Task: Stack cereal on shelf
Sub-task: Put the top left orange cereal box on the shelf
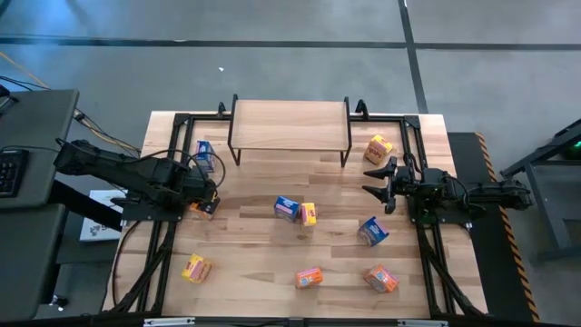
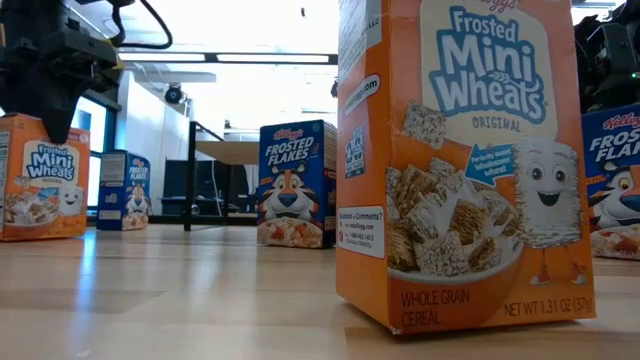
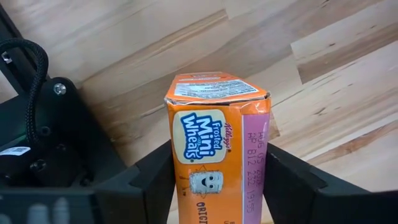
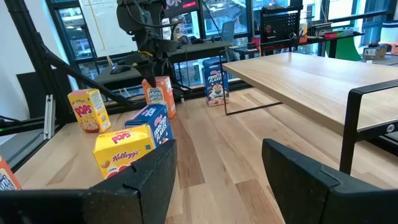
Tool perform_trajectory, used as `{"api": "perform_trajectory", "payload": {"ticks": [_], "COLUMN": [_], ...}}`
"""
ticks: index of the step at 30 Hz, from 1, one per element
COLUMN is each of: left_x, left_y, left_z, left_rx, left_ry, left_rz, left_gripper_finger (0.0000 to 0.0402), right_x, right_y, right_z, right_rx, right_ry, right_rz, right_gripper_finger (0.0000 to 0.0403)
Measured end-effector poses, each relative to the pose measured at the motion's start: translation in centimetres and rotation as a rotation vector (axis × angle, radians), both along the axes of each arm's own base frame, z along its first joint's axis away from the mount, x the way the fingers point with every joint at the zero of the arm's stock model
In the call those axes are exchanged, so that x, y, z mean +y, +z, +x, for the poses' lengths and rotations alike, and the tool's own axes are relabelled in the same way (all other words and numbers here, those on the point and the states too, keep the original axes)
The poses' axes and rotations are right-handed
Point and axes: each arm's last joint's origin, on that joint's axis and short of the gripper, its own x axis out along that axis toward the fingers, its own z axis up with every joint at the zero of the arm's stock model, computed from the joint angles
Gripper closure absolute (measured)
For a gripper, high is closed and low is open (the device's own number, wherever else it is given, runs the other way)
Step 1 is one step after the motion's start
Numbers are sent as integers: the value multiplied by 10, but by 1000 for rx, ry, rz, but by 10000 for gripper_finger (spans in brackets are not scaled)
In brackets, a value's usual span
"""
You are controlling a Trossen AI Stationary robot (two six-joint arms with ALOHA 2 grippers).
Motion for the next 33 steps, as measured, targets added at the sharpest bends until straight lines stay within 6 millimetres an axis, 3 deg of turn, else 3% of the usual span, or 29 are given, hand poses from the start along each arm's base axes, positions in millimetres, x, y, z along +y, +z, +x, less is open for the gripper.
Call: {"api": "perform_trajectory", "payload": {"ticks": [33], "left_x": [-2], "left_y": [4], "left_z": [11], "left_rx": [-110], "left_ry": [-204], "left_rz": [20], "left_gripper_finger": [246], "right_x": [0], "right_y": [0], "right_z": [0], "right_rx": [0], "right_ry": [0], "right_rz": [0], "right_gripper_finger": [173]}}
